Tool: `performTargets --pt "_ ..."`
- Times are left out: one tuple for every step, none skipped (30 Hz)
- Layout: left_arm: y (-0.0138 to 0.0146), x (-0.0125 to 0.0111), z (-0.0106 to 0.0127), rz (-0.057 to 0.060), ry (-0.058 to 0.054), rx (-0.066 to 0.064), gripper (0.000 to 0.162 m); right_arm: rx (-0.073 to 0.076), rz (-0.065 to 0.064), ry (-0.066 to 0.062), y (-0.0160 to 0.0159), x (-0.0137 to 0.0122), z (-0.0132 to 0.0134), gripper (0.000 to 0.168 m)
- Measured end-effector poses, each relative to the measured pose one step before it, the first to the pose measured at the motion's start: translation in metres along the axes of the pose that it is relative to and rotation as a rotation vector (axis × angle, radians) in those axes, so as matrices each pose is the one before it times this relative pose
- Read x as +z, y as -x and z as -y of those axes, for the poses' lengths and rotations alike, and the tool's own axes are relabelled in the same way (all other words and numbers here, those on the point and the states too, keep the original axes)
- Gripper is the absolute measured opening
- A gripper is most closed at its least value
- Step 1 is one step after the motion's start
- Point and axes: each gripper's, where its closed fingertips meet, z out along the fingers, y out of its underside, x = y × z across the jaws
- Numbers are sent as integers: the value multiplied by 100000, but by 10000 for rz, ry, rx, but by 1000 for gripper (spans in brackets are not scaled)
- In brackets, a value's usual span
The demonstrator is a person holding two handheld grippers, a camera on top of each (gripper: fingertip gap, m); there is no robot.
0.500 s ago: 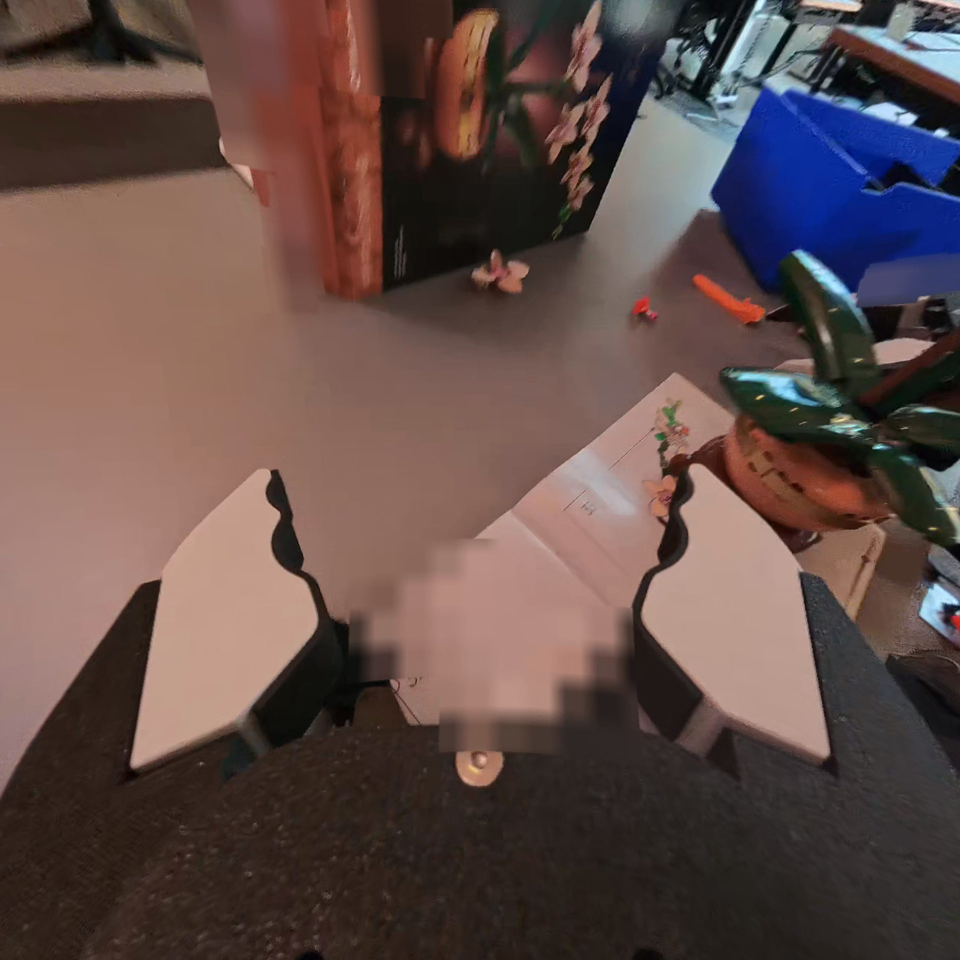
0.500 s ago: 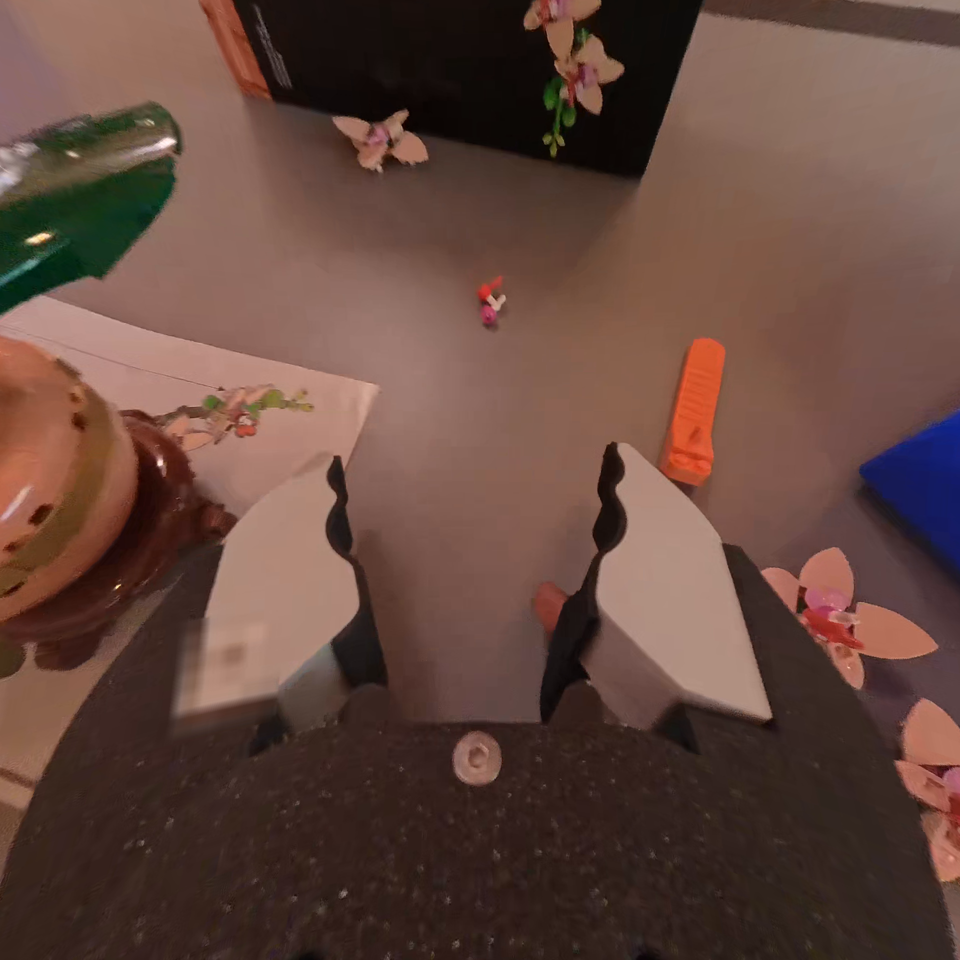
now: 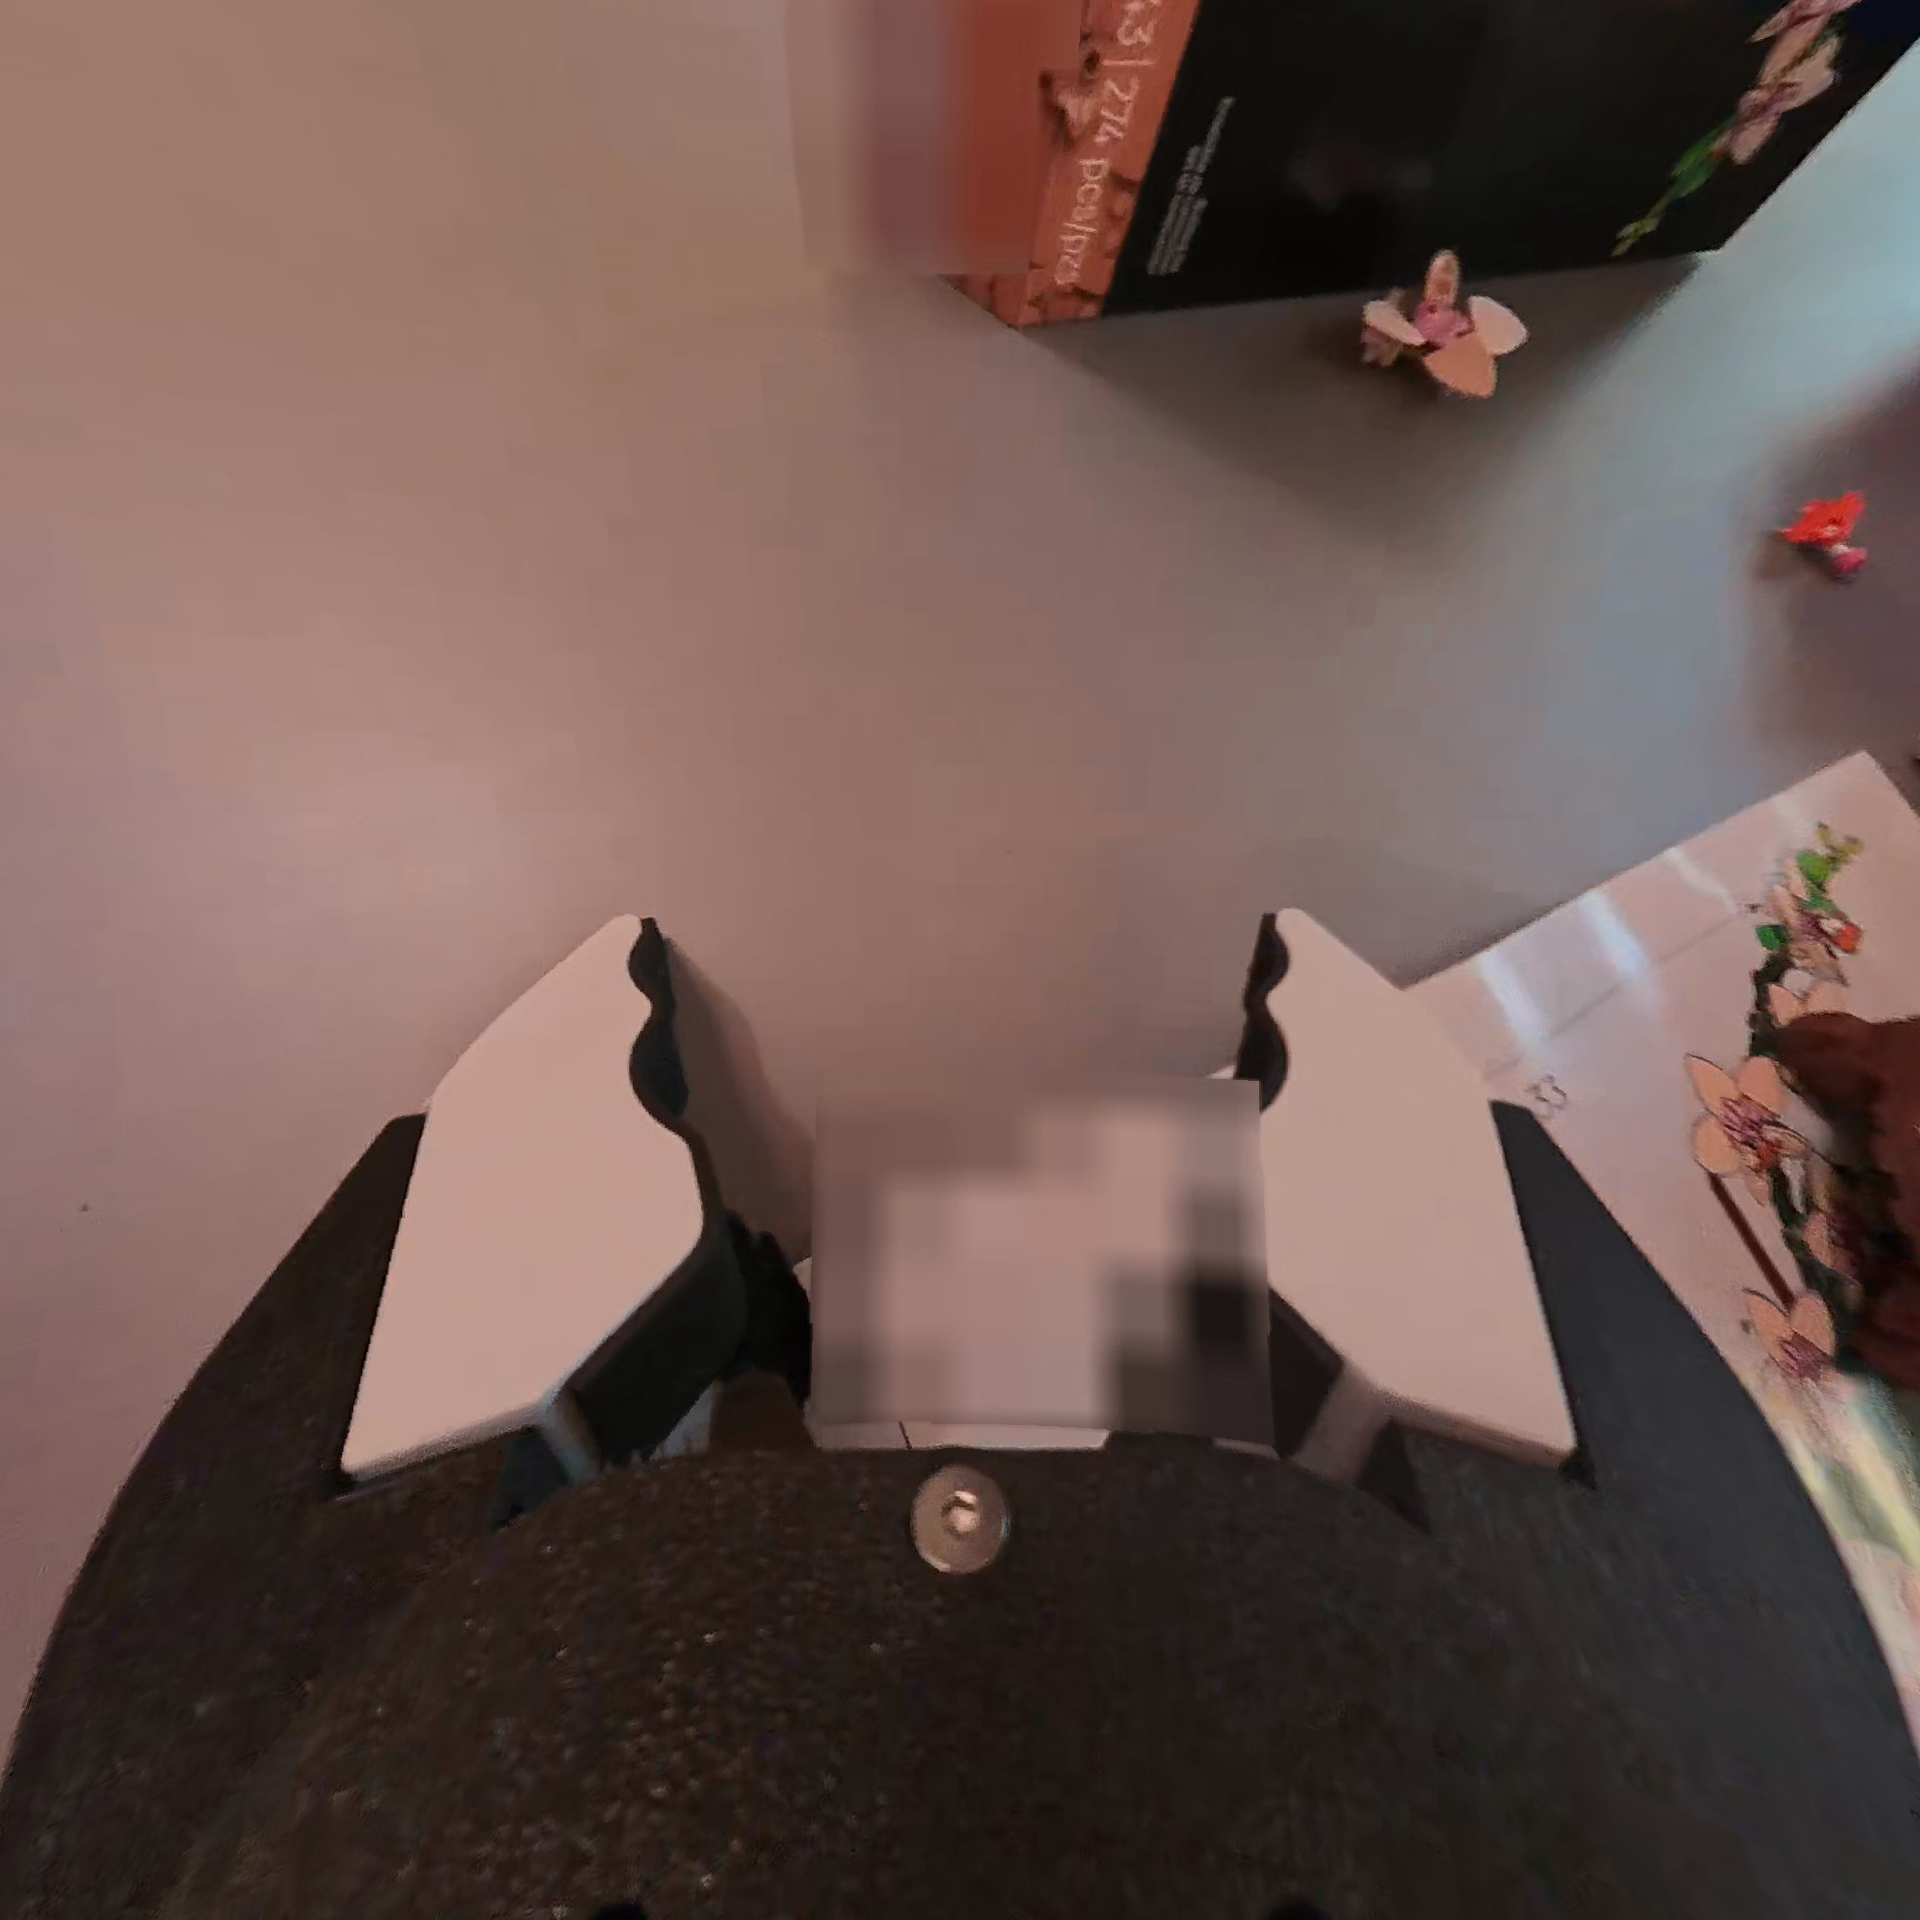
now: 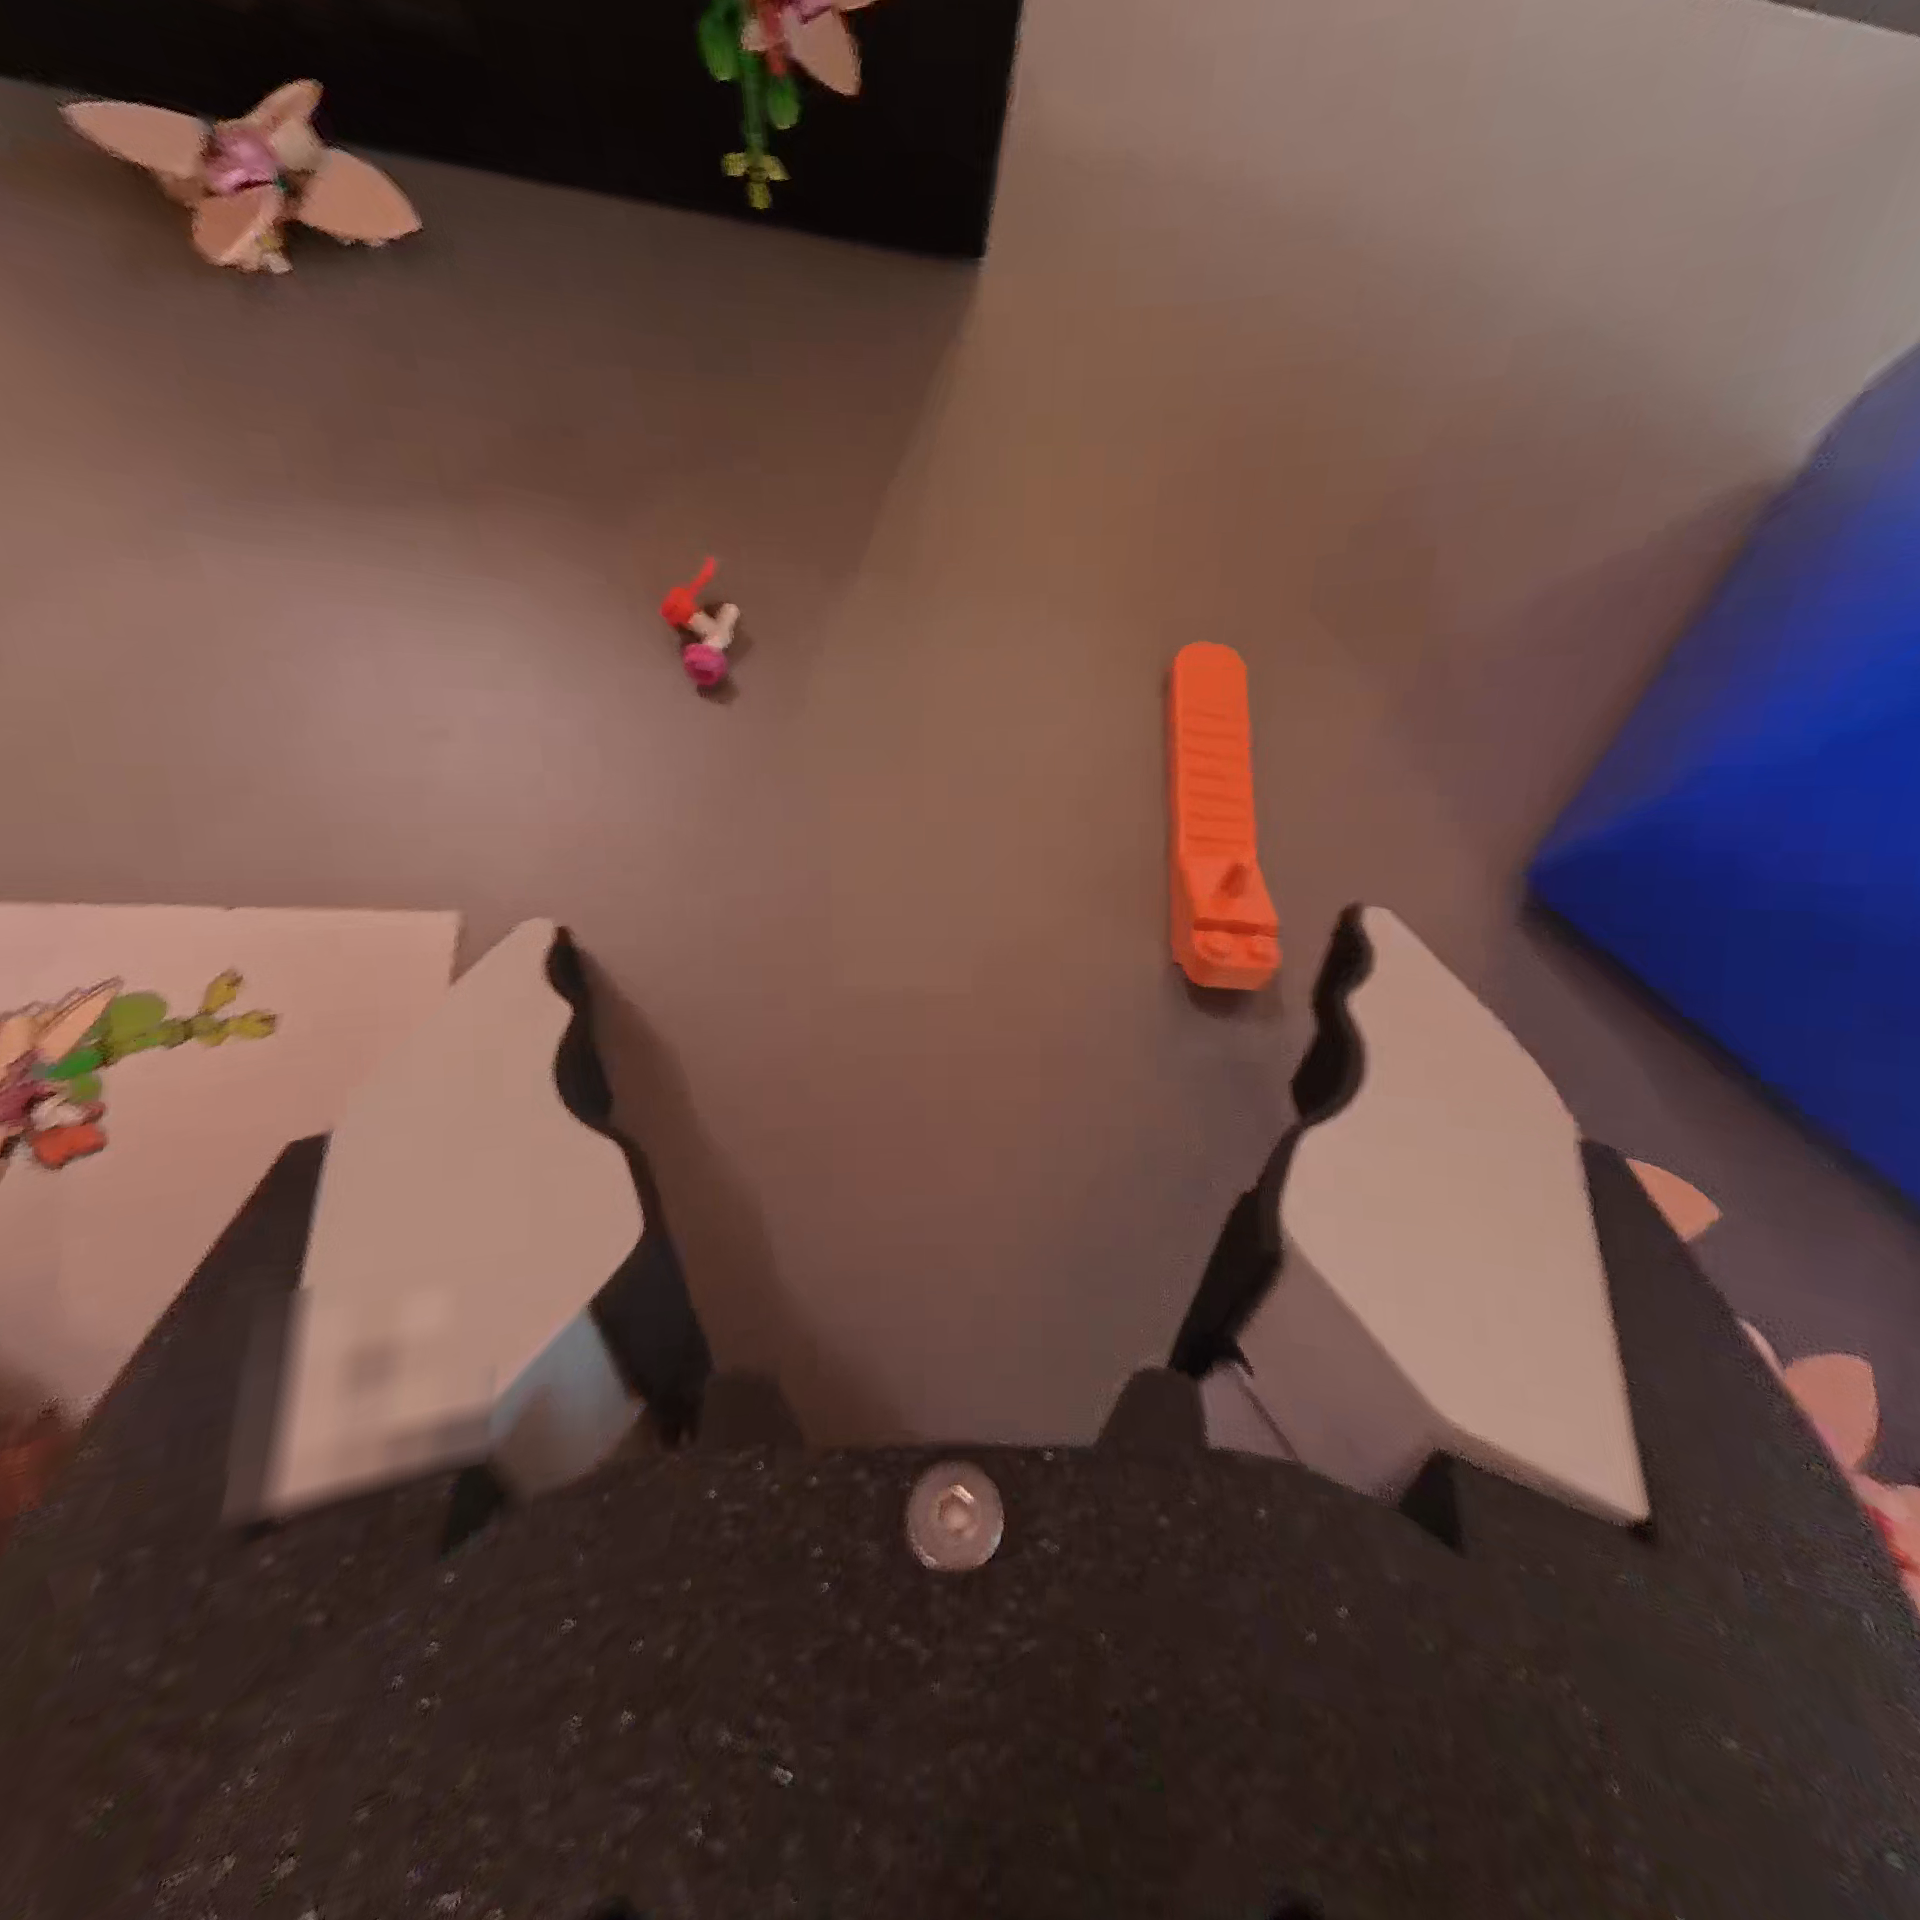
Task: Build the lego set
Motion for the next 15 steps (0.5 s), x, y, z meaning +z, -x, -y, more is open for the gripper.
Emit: performTargets --pt "528 -13 18 399 -26 -102 96 4 -341 -17 -437 52 77 140" --pt "712 -26 -9 551 -15 -131 85 -44 -87 -33 -86 31 75 142" --pt "587 21 -25 468 8 -84 84 -26 64 -5 87 56 56 141" --pt "406 50 -41 344 31 -38 87 92 -50 58 -146 91 -34 143" --pt "226 43 -48 221 41 8 90 148 1 114 -151 145 -100 146" --pt "251 69 -84 256 71 21 96 182 191 158 48 137 -178 146" --pt "369 116 -117 392 110 59 97 240 202 188 23 165 -206 146" --pt "376 119 -105 459 96 119 102 222 182 171 38 146 -198 146" --pt "320 -35 20 349 -19 53 107 136 146 117 28 109 -136 146" --pt "230 -20 13 202 -22 -15 110 133 127 108 28 86 -129 146" --pt "134 29 -25 62 25 -82 111 94 164 105 123 27 -176 145" --pt "322 82 -126 107 107 -231 118 -21 246 80 265 -18 -190 147" --pt "-56 107 -196 -213 149 -163 121 -79 58 -3 96 -92 -83 147" --pt "-205 35 -136 -165 78 114 126 -1 -1 -1 49 -98 -103 147" --pt "-178 20 -97 -36 65 164 133 10 -9 5 19 -67 -60 147"
